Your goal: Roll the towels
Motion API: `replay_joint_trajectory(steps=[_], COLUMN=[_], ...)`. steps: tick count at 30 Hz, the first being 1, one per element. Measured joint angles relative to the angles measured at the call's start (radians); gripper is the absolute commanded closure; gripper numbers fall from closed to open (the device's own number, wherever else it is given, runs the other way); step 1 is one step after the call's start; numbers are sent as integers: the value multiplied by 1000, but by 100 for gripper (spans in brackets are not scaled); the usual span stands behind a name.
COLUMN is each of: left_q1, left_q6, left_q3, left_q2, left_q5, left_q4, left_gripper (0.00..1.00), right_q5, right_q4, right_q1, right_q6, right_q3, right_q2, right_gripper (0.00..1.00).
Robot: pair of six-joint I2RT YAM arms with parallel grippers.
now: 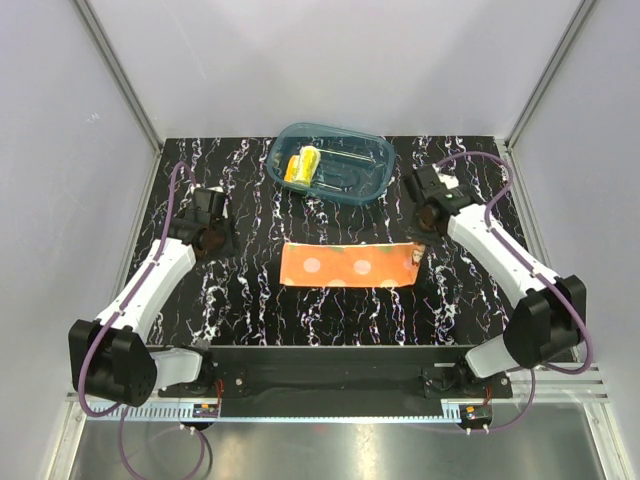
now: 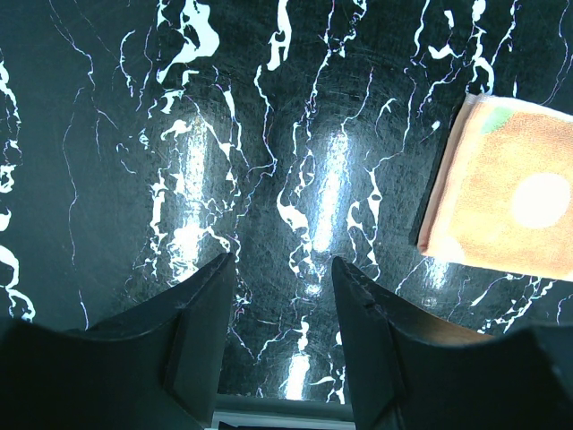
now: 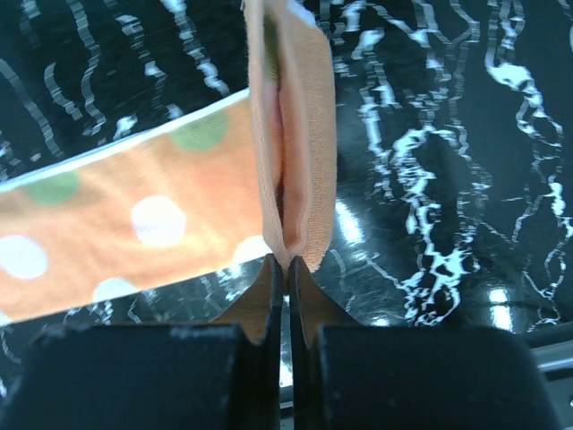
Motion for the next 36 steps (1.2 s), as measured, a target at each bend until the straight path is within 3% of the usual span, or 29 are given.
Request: replay_joint_trajectory(steps=[16,36], left_q1=[0,0], left_q6=[0,0], left_q3=[0,0], left_q2=[-13,-15], left_q5=[-1,-1], left_q4=[0,0], left_gripper=[47,47], right_q5=[63,78], right_q4=[-78,-108], right_q1=[339,541], right_q6=[75,92], right_q3=[325,555], right_q2=[261,502], right_gripper=[100,100])
